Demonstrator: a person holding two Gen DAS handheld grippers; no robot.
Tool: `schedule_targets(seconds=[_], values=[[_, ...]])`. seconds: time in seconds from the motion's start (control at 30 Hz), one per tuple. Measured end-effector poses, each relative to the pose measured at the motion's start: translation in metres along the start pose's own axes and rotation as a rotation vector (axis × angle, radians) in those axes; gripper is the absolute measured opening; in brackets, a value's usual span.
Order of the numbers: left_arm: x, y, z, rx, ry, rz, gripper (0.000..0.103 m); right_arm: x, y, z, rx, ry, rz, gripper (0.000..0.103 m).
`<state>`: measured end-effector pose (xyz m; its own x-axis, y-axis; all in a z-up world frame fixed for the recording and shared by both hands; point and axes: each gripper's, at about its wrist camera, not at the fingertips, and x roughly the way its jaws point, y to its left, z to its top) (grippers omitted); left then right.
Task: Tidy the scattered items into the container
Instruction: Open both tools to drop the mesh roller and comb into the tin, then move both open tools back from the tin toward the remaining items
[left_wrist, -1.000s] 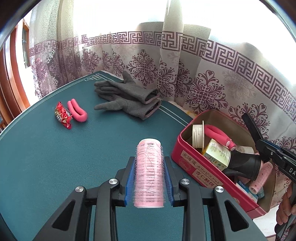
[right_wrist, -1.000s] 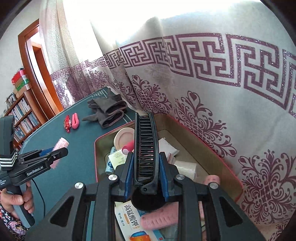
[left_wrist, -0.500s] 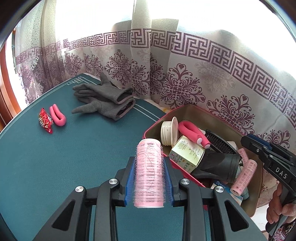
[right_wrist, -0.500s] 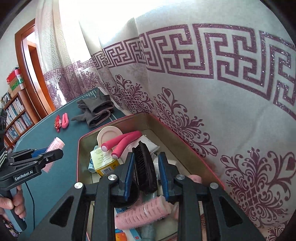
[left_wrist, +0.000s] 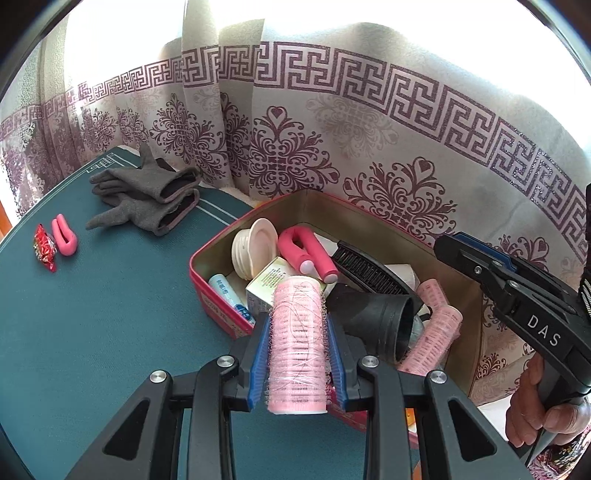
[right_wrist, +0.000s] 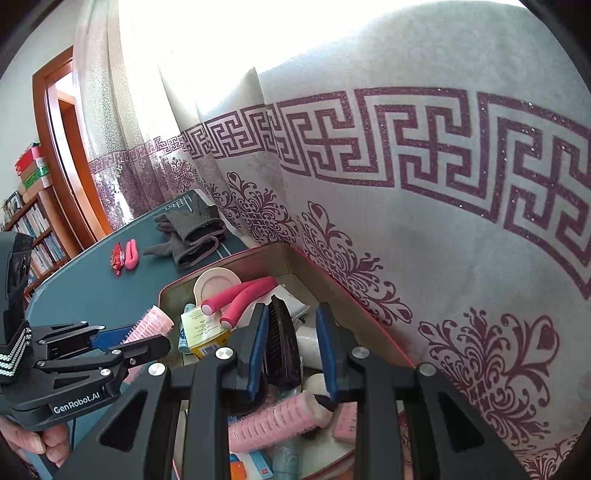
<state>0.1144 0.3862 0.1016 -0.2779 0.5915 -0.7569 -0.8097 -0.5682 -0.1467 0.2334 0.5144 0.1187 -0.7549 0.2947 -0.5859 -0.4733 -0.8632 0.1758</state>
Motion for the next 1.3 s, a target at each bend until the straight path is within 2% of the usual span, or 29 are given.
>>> schedule_targets(seconds=[0.27, 0.47, 0.53, 0.57, 0.6, 0.7, 0.73, 1.07, 1.3], values=[[0.013, -0.023, 0.01, 0.049, -0.003, -0.025, 0.031, -0.009, 0.004, 0.002, -0.012, -0.029, 0.0, 0.029], [0.017, -0.022, 0.025, 0.048, -0.015, -0.028, 0.032, -0.018, 0.005, 0.005, -0.003, -0.055, 0.008, 0.029], [0.017, -0.02, 0.028, 0.044, -0.02, -0.021, 0.055, -0.019, 0.005, 0.006, 0.002, -0.059, 0.012, 0.032], [0.016, -0.018, 0.028, 0.04, -0.036, -0.007, 0.08, -0.019, 0.005, 0.005, 0.003, -0.059, 0.013, 0.038], [0.014, -0.016, 0.027, 0.035, -0.057, 0.013, 0.086, -0.019, 0.005, 0.005, 0.005, -0.059, 0.011, 0.045], [0.014, -0.006, 0.023, 0.014, -0.05, 0.017, 0.086, -0.02, 0.006, 0.004, 0.013, -0.072, 0.006, 0.065], [0.013, -0.001, 0.022, -0.004, -0.051, 0.015, 0.086, -0.02, 0.007, 0.004, 0.01, -0.075, 0.005, 0.067], [0.012, 0.039, 0.004, -0.114, -0.041, 0.068, 0.086, -0.016, 0.016, 0.001, -0.014, -0.062, 0.014, 0.076], [0.014, 0.033, -0.005, -0.086, -0.026, 0.045, 0.086, -0.015, 0.017, 0.0, -0.017, -0.061, 0.02, 0.078]])
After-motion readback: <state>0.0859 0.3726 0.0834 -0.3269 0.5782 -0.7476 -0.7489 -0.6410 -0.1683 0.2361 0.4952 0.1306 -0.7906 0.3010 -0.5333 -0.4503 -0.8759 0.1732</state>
